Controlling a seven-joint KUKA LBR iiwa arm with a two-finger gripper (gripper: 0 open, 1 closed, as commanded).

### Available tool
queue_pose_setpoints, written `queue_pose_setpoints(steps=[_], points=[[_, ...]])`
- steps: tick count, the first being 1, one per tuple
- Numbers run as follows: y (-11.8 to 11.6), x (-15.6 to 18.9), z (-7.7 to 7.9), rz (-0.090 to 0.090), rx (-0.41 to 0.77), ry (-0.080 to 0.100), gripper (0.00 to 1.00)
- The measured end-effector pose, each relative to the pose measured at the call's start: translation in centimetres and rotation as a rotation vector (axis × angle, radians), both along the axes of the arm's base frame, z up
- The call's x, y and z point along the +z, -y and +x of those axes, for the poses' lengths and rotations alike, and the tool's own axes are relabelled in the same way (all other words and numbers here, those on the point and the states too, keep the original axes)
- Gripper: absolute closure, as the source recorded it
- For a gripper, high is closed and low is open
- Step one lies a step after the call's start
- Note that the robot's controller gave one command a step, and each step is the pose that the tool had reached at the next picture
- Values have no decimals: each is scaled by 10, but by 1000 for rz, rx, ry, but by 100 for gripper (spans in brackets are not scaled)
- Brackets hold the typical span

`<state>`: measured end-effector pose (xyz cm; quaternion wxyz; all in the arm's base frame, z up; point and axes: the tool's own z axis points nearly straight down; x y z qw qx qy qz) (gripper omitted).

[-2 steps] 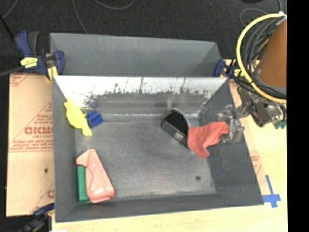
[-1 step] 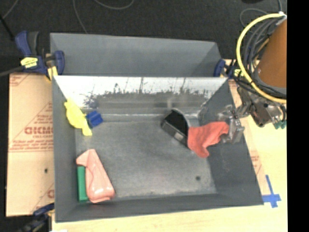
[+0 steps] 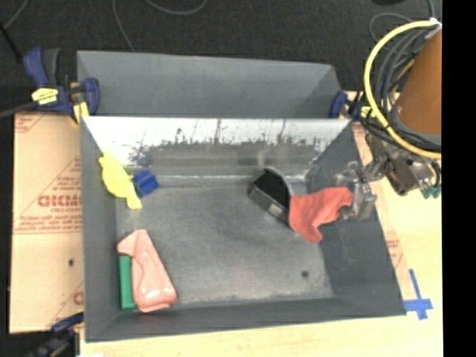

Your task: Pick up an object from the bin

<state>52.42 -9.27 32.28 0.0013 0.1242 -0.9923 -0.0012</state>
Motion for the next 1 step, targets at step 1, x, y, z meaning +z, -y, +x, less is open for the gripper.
queue_pose_setpoints(steps=[1], points=[[0,0,0,0,0,0,100]])
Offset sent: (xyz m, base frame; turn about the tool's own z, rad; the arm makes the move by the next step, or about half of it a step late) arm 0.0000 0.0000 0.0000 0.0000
